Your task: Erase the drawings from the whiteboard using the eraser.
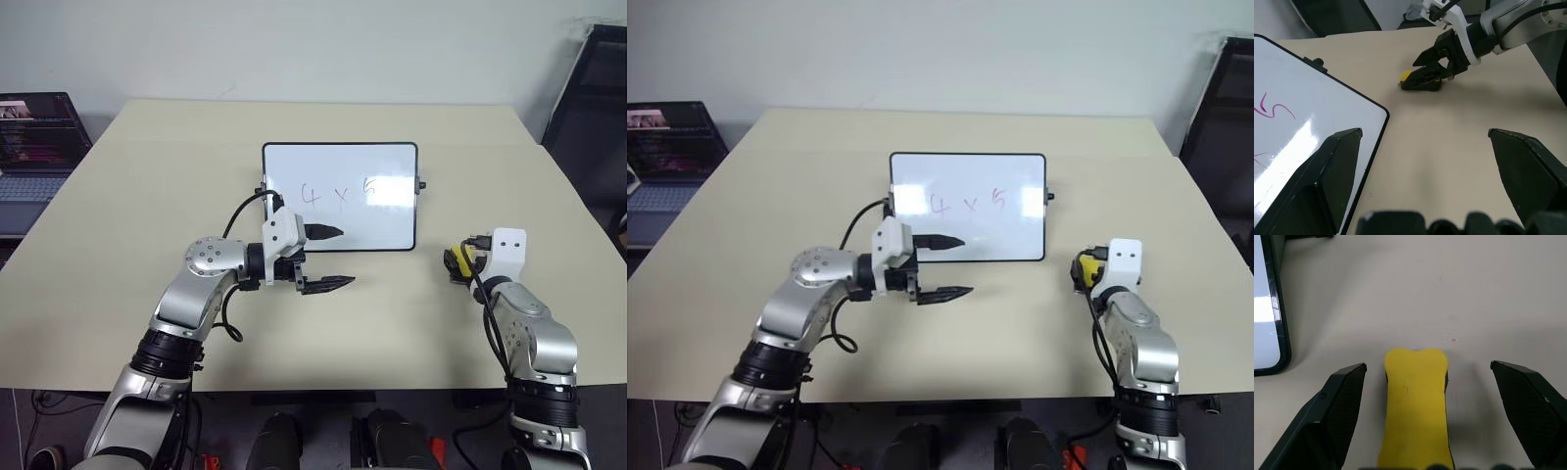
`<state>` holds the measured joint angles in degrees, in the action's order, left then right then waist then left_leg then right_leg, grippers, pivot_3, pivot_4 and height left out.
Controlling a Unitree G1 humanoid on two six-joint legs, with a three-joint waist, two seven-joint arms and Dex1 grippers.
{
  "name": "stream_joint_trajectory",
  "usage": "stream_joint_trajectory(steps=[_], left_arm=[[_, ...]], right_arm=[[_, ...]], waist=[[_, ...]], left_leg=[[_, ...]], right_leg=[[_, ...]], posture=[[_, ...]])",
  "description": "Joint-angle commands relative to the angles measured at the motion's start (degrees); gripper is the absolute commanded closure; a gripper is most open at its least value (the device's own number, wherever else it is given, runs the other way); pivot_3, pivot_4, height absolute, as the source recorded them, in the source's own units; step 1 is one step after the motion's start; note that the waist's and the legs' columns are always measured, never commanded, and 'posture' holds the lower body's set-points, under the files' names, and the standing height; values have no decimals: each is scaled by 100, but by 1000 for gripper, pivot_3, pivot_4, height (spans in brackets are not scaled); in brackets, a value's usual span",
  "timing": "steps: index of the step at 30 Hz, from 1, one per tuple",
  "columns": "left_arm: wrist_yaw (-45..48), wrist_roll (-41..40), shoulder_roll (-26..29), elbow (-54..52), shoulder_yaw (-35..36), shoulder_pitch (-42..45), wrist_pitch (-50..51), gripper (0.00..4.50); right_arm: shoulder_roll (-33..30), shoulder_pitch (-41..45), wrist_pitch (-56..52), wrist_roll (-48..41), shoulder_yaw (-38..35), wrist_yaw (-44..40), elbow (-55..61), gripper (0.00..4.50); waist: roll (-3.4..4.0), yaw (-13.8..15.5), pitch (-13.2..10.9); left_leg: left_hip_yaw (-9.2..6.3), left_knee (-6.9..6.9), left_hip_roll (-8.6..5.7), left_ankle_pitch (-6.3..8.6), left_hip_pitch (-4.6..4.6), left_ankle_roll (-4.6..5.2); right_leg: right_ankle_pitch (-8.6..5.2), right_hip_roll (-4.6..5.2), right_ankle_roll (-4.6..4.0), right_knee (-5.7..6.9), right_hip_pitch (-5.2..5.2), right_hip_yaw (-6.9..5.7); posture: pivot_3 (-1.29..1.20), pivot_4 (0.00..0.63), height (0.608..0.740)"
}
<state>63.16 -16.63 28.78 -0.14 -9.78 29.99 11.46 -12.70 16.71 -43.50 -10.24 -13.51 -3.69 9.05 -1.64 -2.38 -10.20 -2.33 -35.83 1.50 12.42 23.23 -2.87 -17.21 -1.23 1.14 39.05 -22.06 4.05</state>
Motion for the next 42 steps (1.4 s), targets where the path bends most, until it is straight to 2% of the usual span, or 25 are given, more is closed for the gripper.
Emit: stream_joint_trajectory(steps=[1, 2, 5, 12, 14, 22, 32, 37, 42], left_arm=[[-4, -1, 13, -81, 69, -29, -174, 0], [-6, 10, 15, -73, 65, -39, -196, 0], [-14, 34, 16, -74, 56, -80, -245, 0], [-46, 70, 14, -122, 41, -114, -263, 0], [-53, 69, 22, -157, 46, -125, -234, 0], [-301, 18, 3, -403, 107, -196, 118, 0], [-1420, 459, 98, -831, 154, -194, 987, 0], [-2016, 704, -89, -569, 186, 180, 1259, 0], [-2263, 843, -181, -312, 140, 442, 1354, 0]], right_arm=[[-65, 75, 164, -22, -47, -27, 81, 38], [-65, 73, 181, -26, -53, -24, 66, 38], [-60, 47, 193, -20, -62, -4, 39, 625], [-45, 27, 141, -32, -51, -2, 33, 3140], [-39, 20, 111, -39, -53, 3, 48, 3482], [-16, -13, 86, -65, 20, -48, 125, 3503], [-602, -183, -27, -208, 674, -838, 1962, 3506], [-757, 533, 169, 9, 1097, -913, 1897, 3506], [-644, 1725, 936, 505, 1826, -1040, 575, 3506]], waist=[[0, 0, 0], [0, 0, 0], [0, 0, 0], [0, 0, 0], [0, 0, 0], [0, 0, 0], [2, -10, -1], [2, -6, -1], [2, -42, -2]], left_leg=[[0, 0, 0, 0, 3, 0], [0, -1, 0, 0, 7, 0], [-1, -2, 0, 0, 9, 0], [-1, -2, 0, 0, 9, 0], [-1, -2, 0, 0, 9, 0], [-2, -3, 0, 0, 9, 0], [-6, -6, 1, 0, 18, 0], [-12, -18, 0, -1, 21, 0], [-2, -19, 0, -1, 19, 0]], right_leg=[[0, 0, 0, 0, -3, 0], [1, 0, -2, 1, -6, 0], [3, 0, -4, 1, -7, -1], [4, 0, -6, 1, -8, -1], [4, 0, -6, 1, -8, -1], [12, 0, -20, 2, -8, -1], [7, 0, -10, 2, -16, -3], [6, -3, 9, 3, -15, -8], [12, -3, 10, 3, -16, -9]], posture=[[0, 150, 740], [0, 150, 740], [0, 150, 740], [0, 150, 740], [0, 150, 740], [0, 150, 740], [0, 150, 740], [0, 150, 740], [0, 150, 740]])
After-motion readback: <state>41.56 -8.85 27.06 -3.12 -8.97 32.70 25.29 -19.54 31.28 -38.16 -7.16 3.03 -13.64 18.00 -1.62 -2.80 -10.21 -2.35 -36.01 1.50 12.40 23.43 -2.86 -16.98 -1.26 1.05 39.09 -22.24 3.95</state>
